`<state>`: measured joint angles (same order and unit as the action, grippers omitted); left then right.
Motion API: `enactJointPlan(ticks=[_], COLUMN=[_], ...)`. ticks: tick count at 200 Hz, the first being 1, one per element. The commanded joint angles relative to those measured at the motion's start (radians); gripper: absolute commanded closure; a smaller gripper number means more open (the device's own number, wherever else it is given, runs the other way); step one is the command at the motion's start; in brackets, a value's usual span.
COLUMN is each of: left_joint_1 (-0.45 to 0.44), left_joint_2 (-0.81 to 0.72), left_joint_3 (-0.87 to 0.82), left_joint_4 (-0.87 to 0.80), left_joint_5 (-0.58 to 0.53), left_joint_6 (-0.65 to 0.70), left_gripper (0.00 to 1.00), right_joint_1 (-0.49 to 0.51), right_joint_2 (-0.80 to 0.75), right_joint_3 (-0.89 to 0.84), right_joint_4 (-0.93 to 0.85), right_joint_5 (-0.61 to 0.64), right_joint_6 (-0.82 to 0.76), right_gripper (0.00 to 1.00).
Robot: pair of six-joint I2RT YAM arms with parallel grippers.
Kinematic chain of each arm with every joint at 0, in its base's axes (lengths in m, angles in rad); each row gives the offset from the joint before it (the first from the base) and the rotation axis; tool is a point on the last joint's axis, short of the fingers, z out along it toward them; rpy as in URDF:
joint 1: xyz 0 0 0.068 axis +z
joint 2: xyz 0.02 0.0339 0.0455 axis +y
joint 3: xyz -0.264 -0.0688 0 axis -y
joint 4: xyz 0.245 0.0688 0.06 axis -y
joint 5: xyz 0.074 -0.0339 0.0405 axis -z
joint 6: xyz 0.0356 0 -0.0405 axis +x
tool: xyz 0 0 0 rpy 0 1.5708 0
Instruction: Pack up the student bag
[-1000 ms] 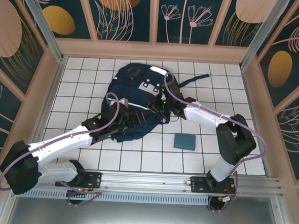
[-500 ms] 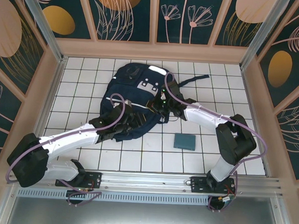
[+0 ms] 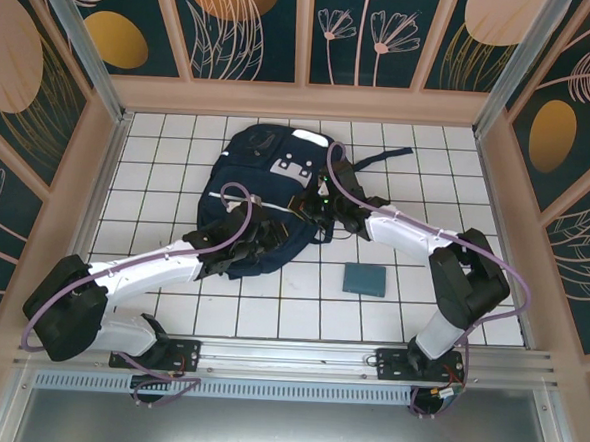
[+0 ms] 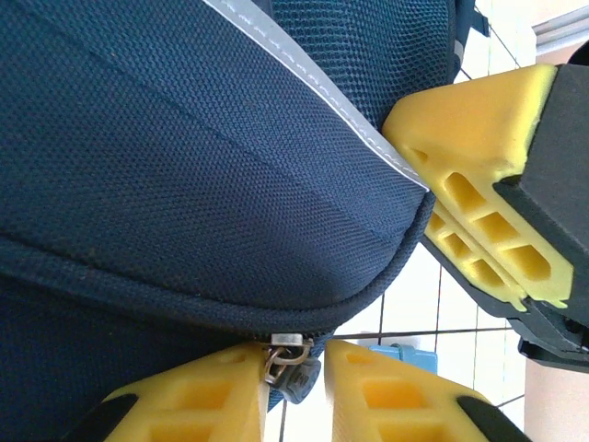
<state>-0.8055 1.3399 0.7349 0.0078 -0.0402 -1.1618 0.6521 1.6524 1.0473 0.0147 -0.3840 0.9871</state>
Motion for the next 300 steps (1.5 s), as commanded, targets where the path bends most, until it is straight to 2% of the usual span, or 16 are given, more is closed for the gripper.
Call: enactJointPlan(ticks=[1, 8, 28, 67, 100, 129, 134, 154, 179, 201, 257, 265, 300], left_joint_1=[-0.005, -0.006, -0.006, -0.004, 0.028, 0.105, 0.118, 0.150, 0.204, 0.262, 0.310, 0.309, 0.308], left_joint_2=[0.012, 0.012, 0.009, -0.042, -0.082, -0.084, -0.084, -0.091, -0.079, -0.037, 0.081, 0.070, -0.003], left_joint_3=[0.020, 0.021, 0.024, 0.047, 0.063, 0.071, 0.073, 0.083, 0.076, 0.074, 0.119, 0.122, 0.143], left_joint_4=[0.049, 0.042, -0.008, -0.260, -0.430, -0.438, -0.441, -0.457, -0.440, -0.404, -0.274, -0.268, -0.286], left_joint_5=[-0.043, -0.050, -0.071, -0.126, -0.188, -0.166, -0.168, -0.214, -0.276, -0.328, -0.281, -0.263, -0.151], left_joint_6=[-0.007, -0.006, 0.009, 0.115, 0.203, 0.276, 0.285, 0.322, 0.374, 0.375, 0.403, 0.415, 0.522], left_gripper=[0.81, 0.84, 1.00, 1.00, 1.00, 1.00, 1.00, 1.00, 1.00, 1.00, 1.00, 1.00, 0.69], right_joint_1=[0.023, 0.022, 0.012, -0.017, -0.057, -0.100, -0.135, -0.172, -0.222, -0.248, -0.252, -0.249, -0.253], right_joint_2=[-0.063, -0.066, -0.076, -0.101, -0.100, -0.085, -0.076, -0.057, -0.020, 0.002, 0.016, 0.009, -0.097], right_joint_3=[-0.007, -0.008, -0.010, 0.004, 0.034, 0.060, 0.073, 0.098, 0.120, 0.135, 0.167, 0.179, 0.149], right_joint_4=[0.094, 0.084, 0.029, -0.141, -0.215, -0.228, -0.239, -0.249, -0.222, -0.200, -0.149, -0.177, -0.317], right_joint_5=[-0.065, -0.051, 0.018, 0.271, 0.390, 0.395, 0.395, 0.424, 0.403, 0.372, 0.217, 0.211, 0.309], right_joint_6=[0.004, 0.004, -0.006, -0.056, -0.115, -0.179, -0.192, -0.261, -0.333, -0.371, -0.451, -0.456, -0.462], right_gripper=[1.00, 1.00, 1.00, 1.00, 1.00, 1.00, 1.00, 1.00, 1.00, 1.00, 1.00, 0.93, 0.44])
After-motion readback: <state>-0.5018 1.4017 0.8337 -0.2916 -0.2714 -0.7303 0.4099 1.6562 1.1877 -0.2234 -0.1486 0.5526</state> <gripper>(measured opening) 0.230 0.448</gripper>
